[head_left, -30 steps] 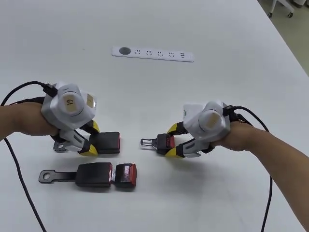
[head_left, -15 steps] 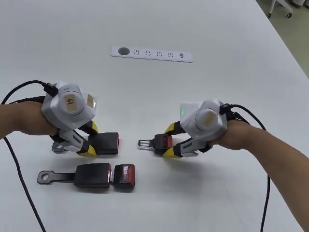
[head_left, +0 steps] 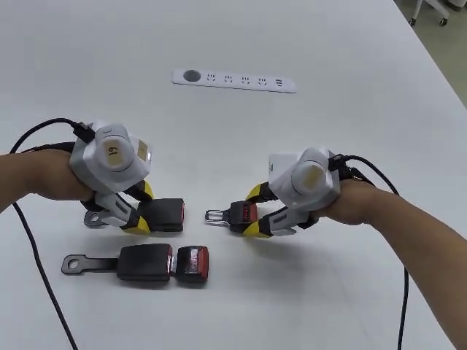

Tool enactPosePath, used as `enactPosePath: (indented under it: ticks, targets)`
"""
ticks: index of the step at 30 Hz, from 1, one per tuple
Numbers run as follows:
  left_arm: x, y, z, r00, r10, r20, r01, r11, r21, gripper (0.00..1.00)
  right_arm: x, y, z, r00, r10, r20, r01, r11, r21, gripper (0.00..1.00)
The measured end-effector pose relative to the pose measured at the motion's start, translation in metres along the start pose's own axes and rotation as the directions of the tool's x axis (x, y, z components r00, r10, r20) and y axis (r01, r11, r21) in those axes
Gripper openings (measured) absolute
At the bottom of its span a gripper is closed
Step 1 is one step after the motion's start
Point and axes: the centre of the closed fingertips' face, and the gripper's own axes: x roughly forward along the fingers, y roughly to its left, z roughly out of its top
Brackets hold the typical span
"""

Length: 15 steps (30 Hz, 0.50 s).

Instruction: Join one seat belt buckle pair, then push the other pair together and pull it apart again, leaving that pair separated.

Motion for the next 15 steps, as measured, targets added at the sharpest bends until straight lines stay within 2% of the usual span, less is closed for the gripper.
enactPosePath:
  ticks: [15]
  targets:
    - [-0.0003, -0.0019, 0.0014, 0.9999, -0.007, -0.009, 0.007, 1.0, 0.015, 0.3, 0.0064, 0.0018, 0.0108, 0.9999, 0.01, 0.006, -0.01, 1.0, -0.013, 0.29]
